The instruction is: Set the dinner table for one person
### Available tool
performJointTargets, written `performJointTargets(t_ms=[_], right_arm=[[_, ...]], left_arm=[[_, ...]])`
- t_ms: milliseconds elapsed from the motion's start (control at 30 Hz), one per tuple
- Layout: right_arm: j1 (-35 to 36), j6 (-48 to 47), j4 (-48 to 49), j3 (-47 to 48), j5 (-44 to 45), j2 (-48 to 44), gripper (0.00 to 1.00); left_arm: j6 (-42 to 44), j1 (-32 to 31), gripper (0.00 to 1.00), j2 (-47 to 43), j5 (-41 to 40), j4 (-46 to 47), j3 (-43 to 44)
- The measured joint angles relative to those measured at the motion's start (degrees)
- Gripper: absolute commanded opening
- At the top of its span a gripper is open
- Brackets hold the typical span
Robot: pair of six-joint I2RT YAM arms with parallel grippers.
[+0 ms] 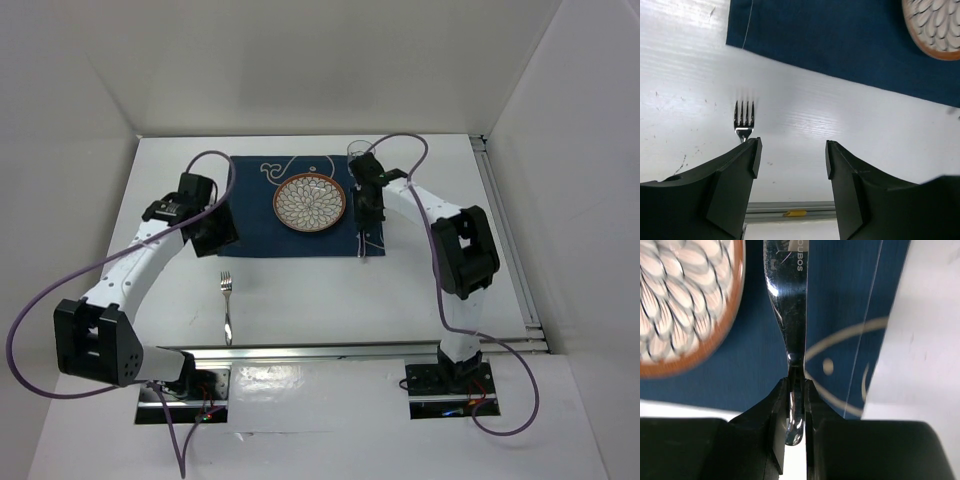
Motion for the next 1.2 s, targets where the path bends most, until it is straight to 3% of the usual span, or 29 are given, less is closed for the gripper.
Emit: performJointTargets(t_ms=[233,567,700,800,967,1067,1200], right_arm=[[-3.1,-2.4,1.4,7.9,-2.5,7.6,0.00],[-6.4,-3.9,1.9,10.4,-5.6,12.7,0.00],[-6.4,-4.5,2.2,10.6,-5.9,12.9,0.14],[-6.4,-4.7,2.2,10.8,-6.1,13.1,0.31],[-6.3,-4.6,2.5,10.9,-6.5,13.0,0.77],[-5.8,-4.7,2.5,11.0,-6.2,12.4,0.85],[-5.3,-4.9,2.2,9.7,-5.0,8.9,0.85]], left_arm=[[-0.9,0.0,0.70,-0.5,-0.3,-0.4,-3.3],[-0.9,0.0,0.73,-0.7,-0.9,-0.3,-3.3],[-1.0,0.0,0.86,-0.7,-1.2,0.1,-3.9],[-1.2,-0.2,0.87,-0.7,-1.2,0.5,-6.0],[-2.8,-1.0,0.87,-0.7,-1.3,0.3,-10.8],[-4.3,-1.6,0.82,-1.1,-1.5,0.4,-13.7],[-7.0,-3.1,0.74,-2.2,-2.5,0.3,-18.4]])
